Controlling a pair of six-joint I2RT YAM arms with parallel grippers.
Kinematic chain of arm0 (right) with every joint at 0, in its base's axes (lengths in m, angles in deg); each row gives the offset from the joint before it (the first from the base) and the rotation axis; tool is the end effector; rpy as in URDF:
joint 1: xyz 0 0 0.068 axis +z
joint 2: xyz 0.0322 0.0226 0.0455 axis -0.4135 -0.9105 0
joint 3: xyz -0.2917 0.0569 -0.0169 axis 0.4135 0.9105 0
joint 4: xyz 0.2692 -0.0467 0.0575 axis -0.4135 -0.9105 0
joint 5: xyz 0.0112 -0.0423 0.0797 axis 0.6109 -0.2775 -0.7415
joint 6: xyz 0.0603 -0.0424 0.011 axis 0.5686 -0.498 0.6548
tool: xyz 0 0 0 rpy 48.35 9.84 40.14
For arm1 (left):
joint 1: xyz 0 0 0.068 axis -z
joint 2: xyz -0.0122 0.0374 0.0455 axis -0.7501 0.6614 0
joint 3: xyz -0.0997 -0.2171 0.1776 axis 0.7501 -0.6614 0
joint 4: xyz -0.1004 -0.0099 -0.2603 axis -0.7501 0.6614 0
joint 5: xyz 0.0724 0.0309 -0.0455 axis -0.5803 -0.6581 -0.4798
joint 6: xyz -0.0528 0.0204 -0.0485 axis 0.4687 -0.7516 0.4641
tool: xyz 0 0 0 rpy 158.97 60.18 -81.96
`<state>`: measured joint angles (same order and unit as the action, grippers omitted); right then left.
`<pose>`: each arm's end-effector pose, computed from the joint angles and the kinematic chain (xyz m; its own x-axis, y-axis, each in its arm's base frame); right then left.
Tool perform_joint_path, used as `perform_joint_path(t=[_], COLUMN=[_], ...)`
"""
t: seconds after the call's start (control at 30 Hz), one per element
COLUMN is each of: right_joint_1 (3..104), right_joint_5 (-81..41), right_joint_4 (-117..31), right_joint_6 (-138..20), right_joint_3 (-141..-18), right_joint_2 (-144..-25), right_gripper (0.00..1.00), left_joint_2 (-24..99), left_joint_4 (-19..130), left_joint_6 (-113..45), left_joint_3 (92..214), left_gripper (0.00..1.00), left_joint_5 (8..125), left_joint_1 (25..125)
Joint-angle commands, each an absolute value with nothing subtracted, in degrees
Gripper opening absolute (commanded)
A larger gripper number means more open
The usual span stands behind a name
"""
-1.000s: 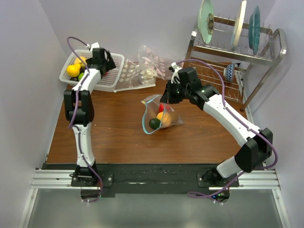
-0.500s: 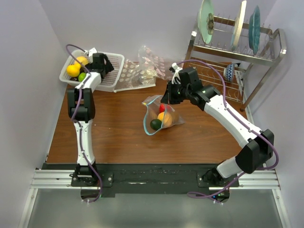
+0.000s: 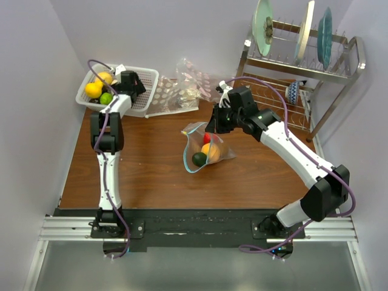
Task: Place the food in the zip-top bag and seal the zipper
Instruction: Pick up the fake vegetable from the bin.
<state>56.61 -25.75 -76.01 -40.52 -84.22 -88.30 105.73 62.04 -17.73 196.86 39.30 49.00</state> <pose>0.3046 0.2085 0.3576 -0.7566 0.0144 -0.6537 -0.3846 0.7988 0.4626 0.6275 0.0156 0.1458 -0.3477 -0.4399 -0.8280 -0.4838 0.8407 -0.2434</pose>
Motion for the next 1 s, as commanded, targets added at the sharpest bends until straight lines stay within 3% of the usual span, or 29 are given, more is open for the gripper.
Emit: perform_joint_path(t=[0.0,0.3,0.43,0.63,0.73,0.83,0.97], right_joint_1=[56.3,56.3,56.4,56.4,56.4,56.4,56.4], right_joint_5=[-26.8,-27.3,-27.1,-26.5,-26.1,-26.0,-26.4], right_joint_4=[-75.5,-75.0,-75.0,-75.3,-75.6,-76.0,-75.7], right_joint_6=[-41.3,-40.6,-40.5,-40.4,-40.7,-40.9,-40.8], right_joint_3=[-84.5,-85.0,-84.7,-84.3,-84.5,-85.0,-85.0], right_joint_2=[-87.5,-89.2,-88.4,-87.6,-87.4,-87.2,-87.1], right_gripper=[0.00,0.00,0.00,0.00,0.00,0.00,0.00], left_joint_2=[107.0,107.6,107.0,105.9,103.5,100.4,96.0], left_joint_4=[58.1,55.7,55.6,55.5,54.5,53.3,53.0], left_joint_6=[-19.0,-19.3,-19.7,-20.2,-19.5,-19.0,-18.0], left_joint_3=[199.5,200.0,200.0,200.0,197.7,194.5,191.2], left_gripper=[0.98,0.93,0.87,0.69,0.67,0.55,0.55], left_joint_5=[38.8,39.8,39.4,40.2,41.5,42.9,44.4], left_joint_1=[48.6,46.7,46.4,46.3,46.4,46.3,46.4])
